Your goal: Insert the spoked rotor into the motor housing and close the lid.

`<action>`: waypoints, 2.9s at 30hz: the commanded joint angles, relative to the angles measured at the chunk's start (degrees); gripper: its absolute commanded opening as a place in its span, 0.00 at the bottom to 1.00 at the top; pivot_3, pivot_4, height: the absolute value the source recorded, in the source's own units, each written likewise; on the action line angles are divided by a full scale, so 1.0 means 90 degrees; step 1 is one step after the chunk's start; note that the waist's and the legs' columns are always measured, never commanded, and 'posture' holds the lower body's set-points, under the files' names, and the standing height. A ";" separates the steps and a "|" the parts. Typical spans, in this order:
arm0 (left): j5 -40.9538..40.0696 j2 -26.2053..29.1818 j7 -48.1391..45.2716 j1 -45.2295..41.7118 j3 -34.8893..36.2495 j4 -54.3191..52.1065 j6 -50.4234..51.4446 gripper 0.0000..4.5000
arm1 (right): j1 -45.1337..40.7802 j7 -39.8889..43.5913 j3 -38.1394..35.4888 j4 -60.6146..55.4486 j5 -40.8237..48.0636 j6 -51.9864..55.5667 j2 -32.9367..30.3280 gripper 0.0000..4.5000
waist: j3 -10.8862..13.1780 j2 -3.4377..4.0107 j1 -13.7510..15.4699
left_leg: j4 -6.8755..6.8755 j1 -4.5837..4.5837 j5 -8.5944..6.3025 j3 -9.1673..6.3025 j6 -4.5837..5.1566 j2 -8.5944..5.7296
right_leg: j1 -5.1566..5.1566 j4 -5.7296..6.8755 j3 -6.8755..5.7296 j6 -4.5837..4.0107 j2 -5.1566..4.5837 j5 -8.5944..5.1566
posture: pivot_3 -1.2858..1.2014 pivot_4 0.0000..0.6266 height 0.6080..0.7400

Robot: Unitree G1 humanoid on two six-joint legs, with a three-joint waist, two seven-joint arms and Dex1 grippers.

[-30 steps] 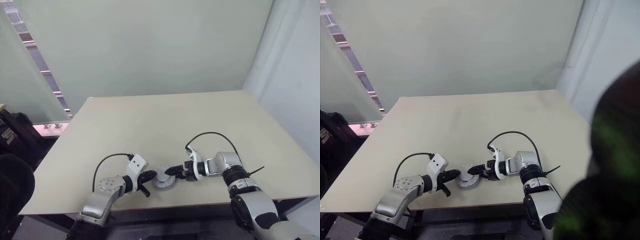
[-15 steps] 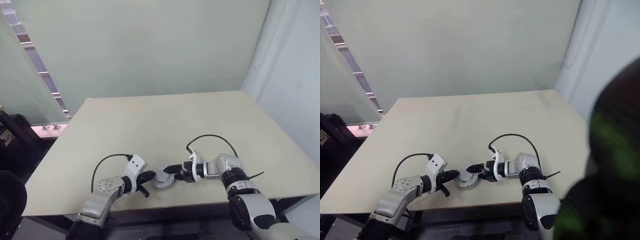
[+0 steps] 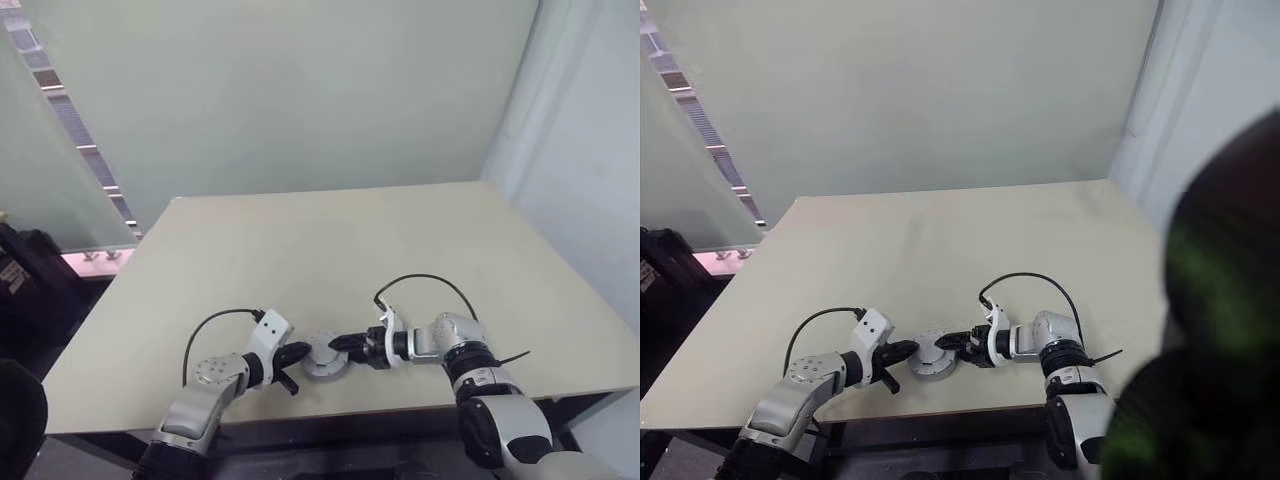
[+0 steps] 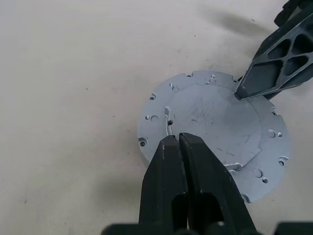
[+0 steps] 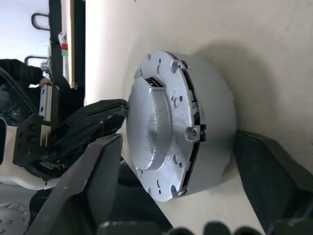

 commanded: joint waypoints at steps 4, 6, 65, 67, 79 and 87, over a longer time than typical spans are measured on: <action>0.0088 -0.0054 -0.0045 0.0075 -0.0253 0.0327 0.0191 0.00 | -0.0037 -0.0081 -0.0098 0.0038 0.0237 0.0016 0.0249 0.47 | -0.0008 0.0006 -0.0044 | -0.0003 0.0001 0.0000 0.0005 0.0000 0.0002 | -0.0002 0.0000 0.0002 0.0000 0.0000 0.0000 | 0.52 0.00 1.00; 0.0095 -0.0059 -0.0049 0.0061 -0.0248 0.0348 0.0179 0.00 | -0.0020 -0.0074 -0.0085 0.0025 0.0259 0.0036 0.0249 0.39 | -0.0010 0.0007 -0.0072 | -0.0002 0.0004 0.0000 0.0004 0.0000 0.0003 | 0.0001 0.0001 -0.0001 0.0000 0.0000 0.0000 | 0.52 0.00 1.00; -0.6304 -0.2112 0.2109 0.0500 0.4404 -0.0983 0.2453 1.00 | -0.0118 -0.1128 -0.1575 -0.2343 0.2691 0.1062 0.1300 0.27 | 0.0046 -0.0065 -0.0250 | -0.0001 -0.0125 0.0001 -0.0006 -0.0002 0.0001 | -0.0117 -0.0008 -0.0003 0.0000 -0.0003 0.0004 | 0.52 0.00 1.00; -0.6476 -0.2132 0.2183 0.0538 0.4389 -0.1042 0.2422 1.00 | -0.0114 -0.1193 -0.1559 -0.2303 0.2703 0.1009 0.1285 0.27 | 0.0046 -0.0065 -0.0254 | 0.0000 -0.0126 0.0001 -0.0005 -0.0002 0.0001 | -0.0118 -0.0008 -0.0003 -0.0001 -0.0003 0.0004 | 0.52 0.00 1.00; -0.6996 -0.1990 0.2446 0.0677 0.4174 -0.0994 0.2243 1.00 | -0.0010 -0.1338 -0.1508 -0.2140 0.2750 0.0933 0.1179 0.27 | 0.0046 -0.0065 -0.0250 | 0.0012 -0.0126 0.0002 -0.0001 -0.0001 0.0001 | -0.0113 -0.0007 0.0001 -0.0003 0.0001 0.0005 | 0.52 0.00 1.00; -0.6909 -0.2139 0.2427 0.0516 0.3659 -0.0585 0.2244 1.00 | -0.0001 -0.1397 -0.1488 -0.2226 0.2866 0.1013 0.1300 0.27 | 0.0045 -0.0065 -0.0244 | 0.0029 -0.0124 0.0001 -0.0005 0.0000 -0.0005 | -0.0098 -0.0007 0.0002 -0.0003 0.0002 0.0005 | 0.52 0.00 1.00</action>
